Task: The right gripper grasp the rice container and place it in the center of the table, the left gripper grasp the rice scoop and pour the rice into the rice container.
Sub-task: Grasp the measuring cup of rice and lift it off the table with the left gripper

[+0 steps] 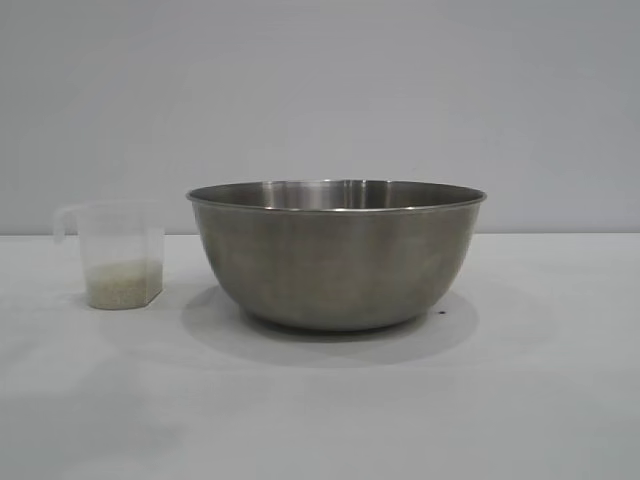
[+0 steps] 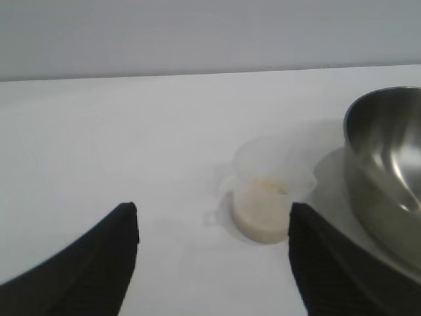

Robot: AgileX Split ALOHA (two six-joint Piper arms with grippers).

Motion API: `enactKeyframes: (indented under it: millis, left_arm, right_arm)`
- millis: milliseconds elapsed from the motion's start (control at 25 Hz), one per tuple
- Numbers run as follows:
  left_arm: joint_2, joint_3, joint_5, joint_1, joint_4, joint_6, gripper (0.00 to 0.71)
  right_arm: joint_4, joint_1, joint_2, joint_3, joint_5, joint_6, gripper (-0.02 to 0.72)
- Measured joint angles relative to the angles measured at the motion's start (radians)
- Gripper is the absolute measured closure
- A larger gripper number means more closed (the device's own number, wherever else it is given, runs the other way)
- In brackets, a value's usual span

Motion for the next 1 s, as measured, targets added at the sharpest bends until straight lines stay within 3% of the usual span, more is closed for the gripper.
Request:
enactKeyframes:
  millis: [200, 1000]
  left_arm:
    - [0.175, -0.039, -0.020, 0.000, 0.025, -0.061, 0.280]
    - [0.190, -0.182, -0.026, 0.000, -0.061, 0.080, 0.280]
  right_arm:
    - [0.000, 0.000, 0.000, 0.000, 0.000, -0.002, 0.161]
    - [0.000, 0.000, 0.000, 0.000, 0.000, -0.005, 0.161]
